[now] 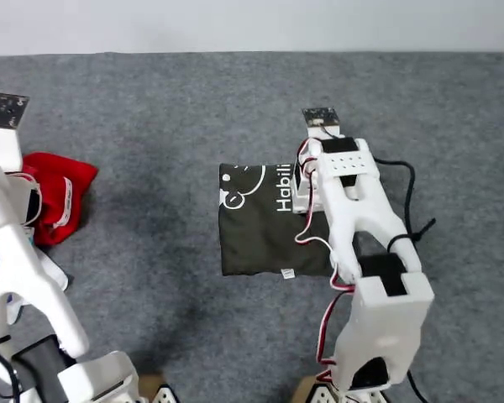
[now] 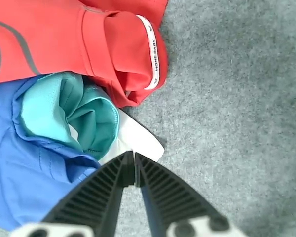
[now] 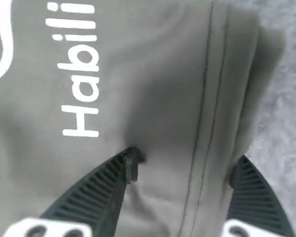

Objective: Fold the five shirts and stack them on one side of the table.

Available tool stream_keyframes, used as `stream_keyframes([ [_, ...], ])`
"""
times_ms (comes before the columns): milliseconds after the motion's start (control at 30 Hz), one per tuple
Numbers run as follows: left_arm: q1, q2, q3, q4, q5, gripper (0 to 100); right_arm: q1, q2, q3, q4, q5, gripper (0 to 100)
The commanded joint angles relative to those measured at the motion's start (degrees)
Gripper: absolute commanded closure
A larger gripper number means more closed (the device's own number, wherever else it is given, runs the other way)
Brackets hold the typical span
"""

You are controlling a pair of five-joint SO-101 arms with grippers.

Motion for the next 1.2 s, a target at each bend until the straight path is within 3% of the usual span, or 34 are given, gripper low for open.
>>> stream_keyframes([
  [0, -0.35, -1.85, -0.22, 1.49, -0.44, 100, 2.07, 1.89, -4.22, -0.75, -2.02, 69.0],
  [233, -0.35, -1.85, -0.22, 1.41, -0.44, 100, 1.89, 10.77, -10.11, 3.47, -2.29, 71.3],
  [433, -0.35, -1.85, -0.22, 1.41, -0.44, 100, 1.27, 13.41, -17.67, 12.97, -0.26, 99.8],
  [633, -0.35, -1.85, -0.22, 1.41, -0.44, 100, 3.30, 10.68, -22.59, 20.44, 4.31, 98.8],
  [767, -0.26, -1.85, -0.22, 1.32, -0.44, 100, 7.87, 6.37, -25.49, 25.36, 15.82, 99.0],
  [900, -0.26, -1.93, -0.22, 1.32, -0.53, 100, 14.90, 4.00, -28.92, 25.27, 33.58, 99.0],
  [1000, -0.26, -1.85, -0.22, 1.32, -0.53, 100, 18.86, 4.00, -30.24, 22.02, 47.12, 99.0],
  [1167, -0.26, -1.85, -0.22, 1.32, -0.53, 100, 22.11, 6.29, -30.42, 11.74, 63.03, 99.0],
])
